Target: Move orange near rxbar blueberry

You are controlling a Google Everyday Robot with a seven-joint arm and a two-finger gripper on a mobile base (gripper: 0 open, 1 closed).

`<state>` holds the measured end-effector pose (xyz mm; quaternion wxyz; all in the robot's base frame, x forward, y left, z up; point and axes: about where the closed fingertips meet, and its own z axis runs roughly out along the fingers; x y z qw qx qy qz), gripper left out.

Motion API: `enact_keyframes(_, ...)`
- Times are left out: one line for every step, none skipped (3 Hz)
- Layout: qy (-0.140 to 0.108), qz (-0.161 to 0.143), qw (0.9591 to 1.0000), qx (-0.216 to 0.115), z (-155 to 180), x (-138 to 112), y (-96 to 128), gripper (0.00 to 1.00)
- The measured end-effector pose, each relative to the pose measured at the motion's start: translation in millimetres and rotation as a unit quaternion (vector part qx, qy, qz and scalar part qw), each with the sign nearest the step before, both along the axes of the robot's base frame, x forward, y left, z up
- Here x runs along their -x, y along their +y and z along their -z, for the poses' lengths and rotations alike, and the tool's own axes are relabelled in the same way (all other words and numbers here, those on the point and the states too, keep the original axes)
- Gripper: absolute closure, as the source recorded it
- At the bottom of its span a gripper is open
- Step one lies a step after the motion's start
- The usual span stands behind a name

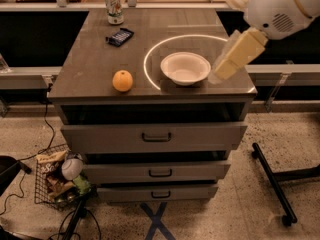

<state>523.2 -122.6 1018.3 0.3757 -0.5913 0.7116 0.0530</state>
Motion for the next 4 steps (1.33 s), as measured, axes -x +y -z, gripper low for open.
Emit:
enact_keyframes(-0.006,-0.036,0.9990,-0.026,8,-16,68,0.00)
enact_keyframes(-0.002,-0.052,0.9986,-0.004,24,-20,111,0.00)
enact_keyframes(-0.008,-0.072,0.9972,0.017,36,-22,158,0.00)
enact_keyframes(-0.009,-0.072,0.9972,0.017,35,-21,158,0.00)
